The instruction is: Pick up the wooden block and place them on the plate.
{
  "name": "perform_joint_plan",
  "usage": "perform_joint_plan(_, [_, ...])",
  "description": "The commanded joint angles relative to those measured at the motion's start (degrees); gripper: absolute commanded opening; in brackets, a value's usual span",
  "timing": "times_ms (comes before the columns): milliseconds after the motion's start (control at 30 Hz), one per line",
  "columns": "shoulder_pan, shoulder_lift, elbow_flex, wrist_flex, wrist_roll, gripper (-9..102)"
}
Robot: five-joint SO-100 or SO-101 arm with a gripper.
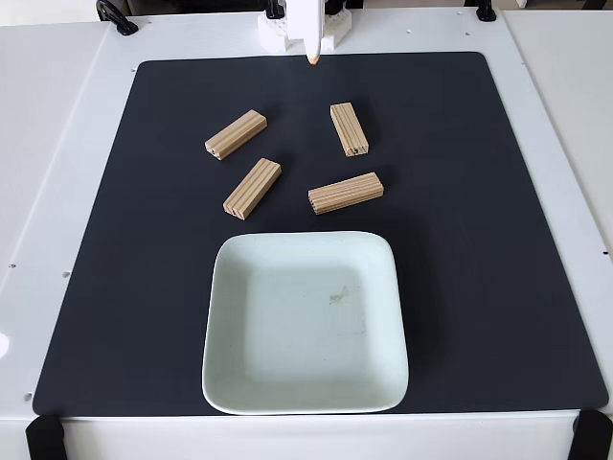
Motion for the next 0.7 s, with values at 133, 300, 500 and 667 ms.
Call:
perform_joint_plan(133, [0.53,-29.44,-53.96,28.30,-15.91,0])
perform_joint_plan(300, [2.72,-45.18,-76.03,32.43,-33.31,0])
perform_joint_plan(500, [6.15,-57.13,-83.50,32.17,-51.15,0])
perform_joint_plan(667, [8.35,-62.58,-83.76,32.17,-63.81,0])
